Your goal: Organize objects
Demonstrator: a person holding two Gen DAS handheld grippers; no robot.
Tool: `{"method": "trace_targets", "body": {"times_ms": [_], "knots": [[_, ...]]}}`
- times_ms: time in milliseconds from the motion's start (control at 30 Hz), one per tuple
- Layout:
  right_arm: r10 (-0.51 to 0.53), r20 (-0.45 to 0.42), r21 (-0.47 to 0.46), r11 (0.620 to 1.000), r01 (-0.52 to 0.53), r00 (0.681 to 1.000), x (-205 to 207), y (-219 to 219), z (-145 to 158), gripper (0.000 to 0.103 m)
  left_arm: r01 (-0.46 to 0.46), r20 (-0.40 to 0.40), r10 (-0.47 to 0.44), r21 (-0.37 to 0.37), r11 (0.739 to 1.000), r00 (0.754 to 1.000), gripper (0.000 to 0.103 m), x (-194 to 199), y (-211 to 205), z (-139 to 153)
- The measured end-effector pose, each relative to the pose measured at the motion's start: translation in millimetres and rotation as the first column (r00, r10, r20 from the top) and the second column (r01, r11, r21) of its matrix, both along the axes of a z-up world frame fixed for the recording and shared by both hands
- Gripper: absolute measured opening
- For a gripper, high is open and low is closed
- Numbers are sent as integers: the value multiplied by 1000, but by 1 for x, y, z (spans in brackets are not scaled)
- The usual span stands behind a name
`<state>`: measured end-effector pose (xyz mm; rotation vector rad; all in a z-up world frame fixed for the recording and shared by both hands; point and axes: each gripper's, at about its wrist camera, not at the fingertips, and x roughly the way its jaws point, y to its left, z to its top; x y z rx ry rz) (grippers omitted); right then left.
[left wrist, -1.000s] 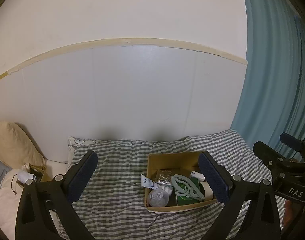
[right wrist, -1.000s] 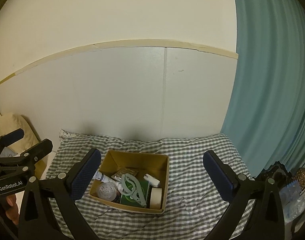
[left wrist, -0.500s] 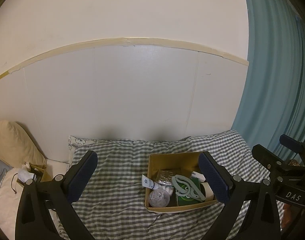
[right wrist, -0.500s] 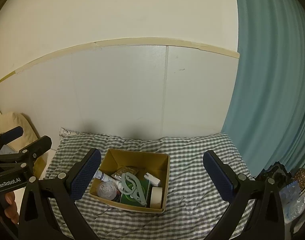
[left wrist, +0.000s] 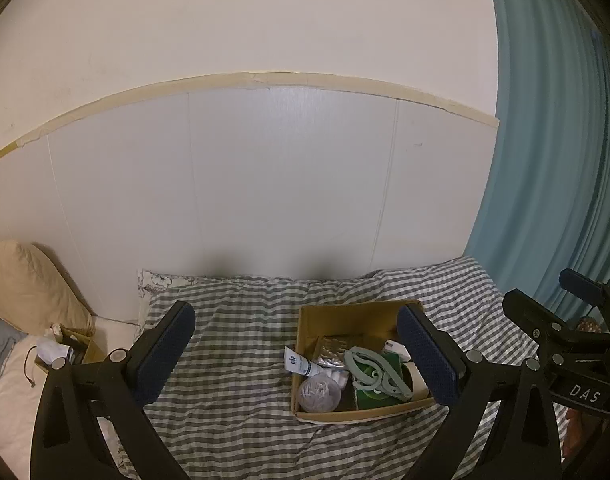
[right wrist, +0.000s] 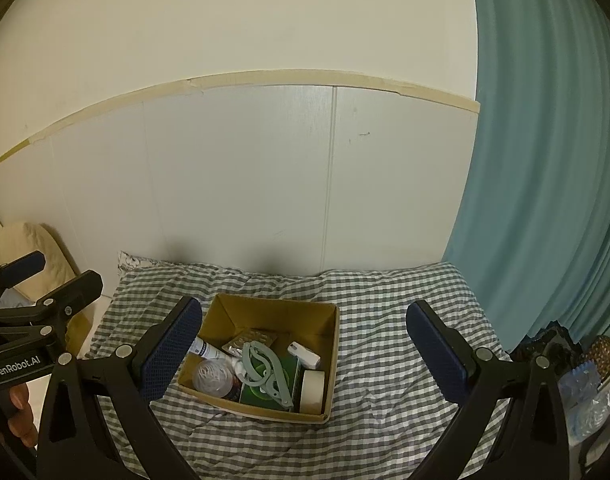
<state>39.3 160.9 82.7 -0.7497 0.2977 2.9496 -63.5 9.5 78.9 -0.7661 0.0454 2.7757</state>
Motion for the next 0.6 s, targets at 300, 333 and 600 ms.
{"method": "trace_targets", "body": {"times_ms": [300,333,600], "knots": [[-2,7,2,1000,2,1000,1,-1,-1,103,-15,11,15,7,1000,1000,103,-2,-2,-1],[-3,8,3,1000,3,1000,1,0,-1,103,-15,11,14,7,1000,1000,103,-2,-2,-1],[0,14,7,1000,0,1000,0,-1,-1,103,-7,8,7,1,1000,1000,103,-1,-1,-3]]}}
